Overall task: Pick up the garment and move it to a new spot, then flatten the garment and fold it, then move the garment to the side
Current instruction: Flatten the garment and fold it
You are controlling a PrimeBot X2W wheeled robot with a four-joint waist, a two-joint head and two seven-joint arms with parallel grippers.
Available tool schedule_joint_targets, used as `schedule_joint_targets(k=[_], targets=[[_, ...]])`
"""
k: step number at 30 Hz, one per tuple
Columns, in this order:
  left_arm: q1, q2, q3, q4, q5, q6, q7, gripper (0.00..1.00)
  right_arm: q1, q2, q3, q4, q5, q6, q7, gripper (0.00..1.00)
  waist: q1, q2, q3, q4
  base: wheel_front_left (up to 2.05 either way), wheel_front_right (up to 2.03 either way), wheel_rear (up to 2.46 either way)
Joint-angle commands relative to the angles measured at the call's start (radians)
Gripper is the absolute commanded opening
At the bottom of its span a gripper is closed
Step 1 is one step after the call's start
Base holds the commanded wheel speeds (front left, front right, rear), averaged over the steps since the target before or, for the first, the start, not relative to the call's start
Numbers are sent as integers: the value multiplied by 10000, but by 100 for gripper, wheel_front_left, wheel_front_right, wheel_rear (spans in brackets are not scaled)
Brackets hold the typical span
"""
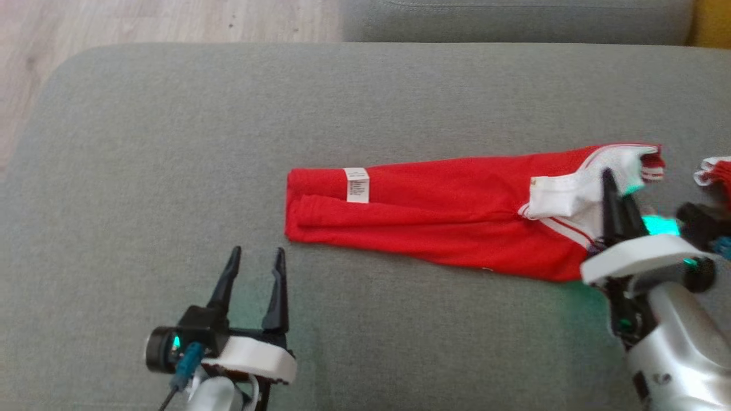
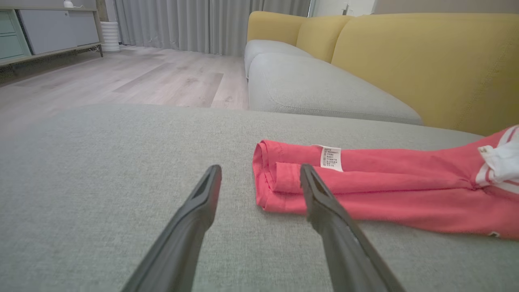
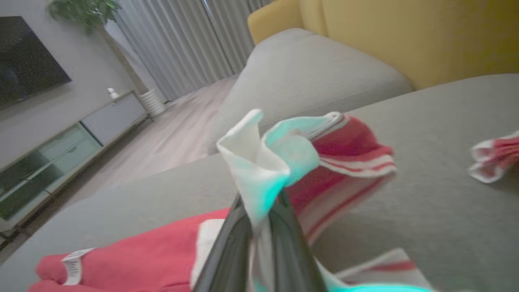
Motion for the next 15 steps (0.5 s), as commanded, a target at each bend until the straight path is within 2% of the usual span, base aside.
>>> schedule_joint_targets(k=[1, 8, 15], targets=[[-177, 42, 221, -221, -55, -52, -95, 100, -130, 7, 325, -480, 48, 35, -136, 0, 1, -1, 58, 144, 0, 0, 0], [-191, 41, -179, -92, -179, -57, -95, 100, -202, 364, 1939, -1520, 413, 35, 394, 0, 1, -1, 212, 1194, 0, 0, 0], [-183, 41, -643, -15, -335, -37, -95, 100, -561, 910, 3053, -1317, 552, 35, 782, 0, 1, -1, 238, 2512, 0, 0, 0]])
